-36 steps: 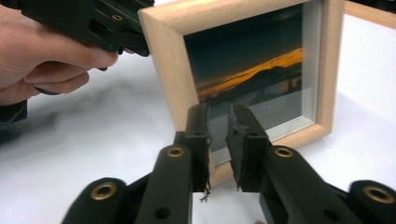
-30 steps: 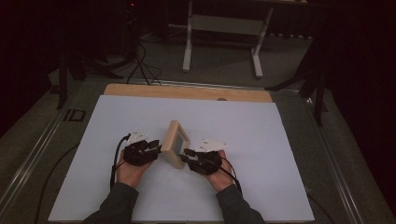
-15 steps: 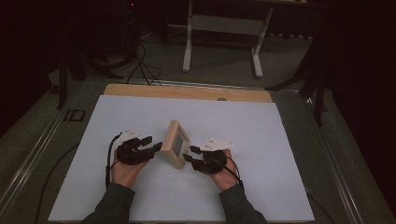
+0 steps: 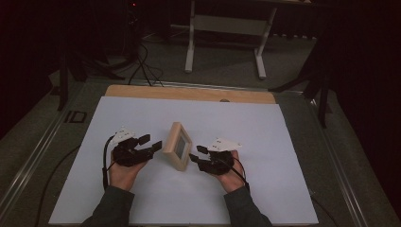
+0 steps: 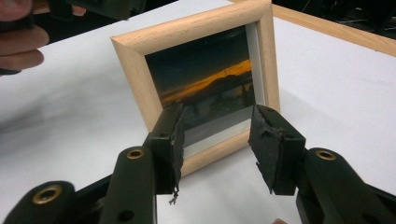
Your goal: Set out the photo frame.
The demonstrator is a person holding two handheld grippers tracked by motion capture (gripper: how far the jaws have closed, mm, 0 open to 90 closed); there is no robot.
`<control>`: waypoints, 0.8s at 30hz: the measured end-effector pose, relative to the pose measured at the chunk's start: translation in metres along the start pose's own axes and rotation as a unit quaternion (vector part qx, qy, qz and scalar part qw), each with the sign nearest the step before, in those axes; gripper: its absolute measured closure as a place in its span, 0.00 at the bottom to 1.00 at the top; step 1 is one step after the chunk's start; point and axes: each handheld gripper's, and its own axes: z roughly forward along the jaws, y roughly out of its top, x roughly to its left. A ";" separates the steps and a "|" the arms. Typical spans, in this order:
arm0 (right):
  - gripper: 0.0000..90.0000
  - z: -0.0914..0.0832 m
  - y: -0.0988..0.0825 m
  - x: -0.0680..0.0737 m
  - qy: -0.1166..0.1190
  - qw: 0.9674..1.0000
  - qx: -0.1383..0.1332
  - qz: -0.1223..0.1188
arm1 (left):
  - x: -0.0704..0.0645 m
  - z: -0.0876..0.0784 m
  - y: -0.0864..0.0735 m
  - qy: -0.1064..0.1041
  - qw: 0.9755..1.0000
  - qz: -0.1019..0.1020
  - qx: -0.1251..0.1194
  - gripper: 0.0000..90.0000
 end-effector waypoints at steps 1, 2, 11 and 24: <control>0.60 -0.001 0.000 -0.001 -0.002 1.000 0.000 0.002 | -0.002 -0.002 0.001 -0.002 1.000 -0.001 -0.004 0.42; 0.60 -0.001 0.000 -0.001 -0.002 1.000 -0.001 0.003 | -0.004 -0.002 0.002 -0.006 1.000 -0.004 -0.008 0.42; 0.58 -0.004 0.000 -0.005 -0.005 1.000 -0.006 0.007 | -0.013 -0.001 0.005 -0.013 1.000 0.004 -0.011 0.36; 0.57 -0.008 0.000 -0.011 -0.008 1.000 -0.013 0.019 | -0.029 0.017 -0.001 -0.010 1.000 0.019 0.012 0.29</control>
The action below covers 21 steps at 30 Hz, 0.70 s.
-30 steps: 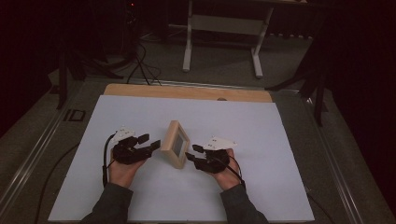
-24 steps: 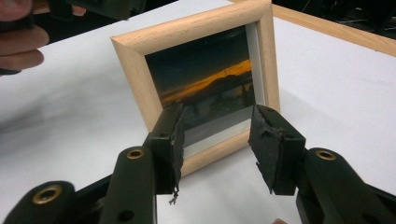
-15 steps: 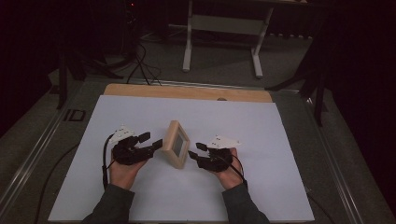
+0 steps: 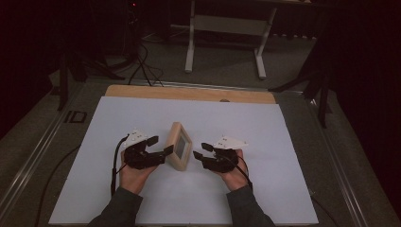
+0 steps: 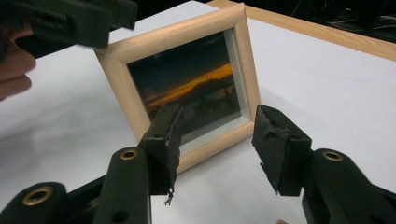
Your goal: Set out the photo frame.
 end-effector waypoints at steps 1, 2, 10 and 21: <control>0.56 -0.001 0.000 0.000 -0.001 1.000 -0.002 0.000 | -0.001 0.002 -0.001 -0.001 1.000 0.001 0.002 0.28; 0.56 -0.001 0.000 -0.001 0.000 1.000 -0.003 0.000 | -0.002 0.003 -0.002 0.000 1.000 0.001 0.005 0.29; 0.56 -0.003 0.001 -0.001 -0.001 1.000 -0.006 0.000 | -0.006 0.016 -0.007 0.002 1.000 0.007 0.025 0.29; 0.56 -0.010 0.005 -0.002 -0.006 1.000 -0.015 -0.001 | -0.006 0.024 -0.013 0.011 0.999 0.008 0.047 0.36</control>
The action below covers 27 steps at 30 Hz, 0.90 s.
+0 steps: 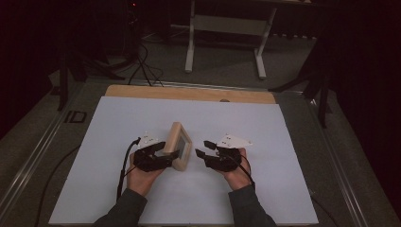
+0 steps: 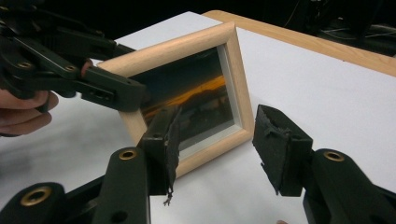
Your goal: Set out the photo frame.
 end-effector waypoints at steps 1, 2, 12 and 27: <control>0.56 0.000 0.000 0.000 -0.001 1.000 -0.001 -0.001 | 0.000 0.001 0.000 0.000 1.000 -0.001 0.000 0.37; 0.56 -0.001 0.001 0.000 -0.002 1.000 -0.002 -0.001 | 0.000 0.001 0.000 -0.002 1.000 -0.003 0.000 0.37; 0.55 -0.010 0.004 -0.004 -0.009 1.000 -0.015 0.003 | -0.002 0.003 0.000 -0.011 1.000 0.002 -0.001 0.47; 0.55 -0.021 0.007 -0.010 -0.020 0.999 -0.030 0.010 | -0.003 0.003 0.001 -0.017 1.000 0.002 0.000 0.54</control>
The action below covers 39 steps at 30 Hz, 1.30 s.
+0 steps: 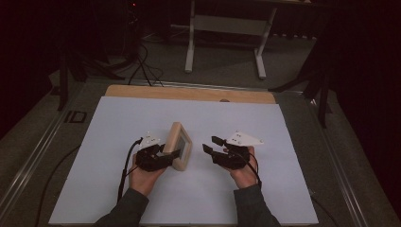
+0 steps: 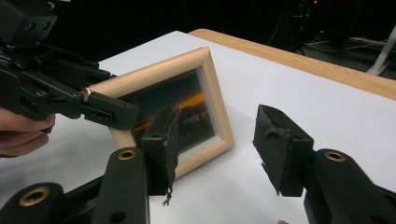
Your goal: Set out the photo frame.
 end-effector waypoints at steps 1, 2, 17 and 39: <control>0.55 0.000 0.000 0.000 0.000 1.000 -0.002 0.000 | 0.000 0.000 0.000 0.000 1.000 0.000 0.000 0.54; 0.55 -0.001 0.001 -0.001 -0.001 1.000 -0.002 0.000 | 0.000 0.000 0.000 0.000 1.000 0.000 0.000 0.54; 0.55 -0.009 0.007 -0.005 -0.013 1.000 -0.016 0.006 | 0.002 -0.001 0.000 0.000 1.000 -0.002 -0.001 0.63; 0.60 0.003 0.030 -0.007 -0.030 0.999 -0.018 -0.007 | -0.012 0.002 0.002 -0.008 0.999 0.045 0.008 0.67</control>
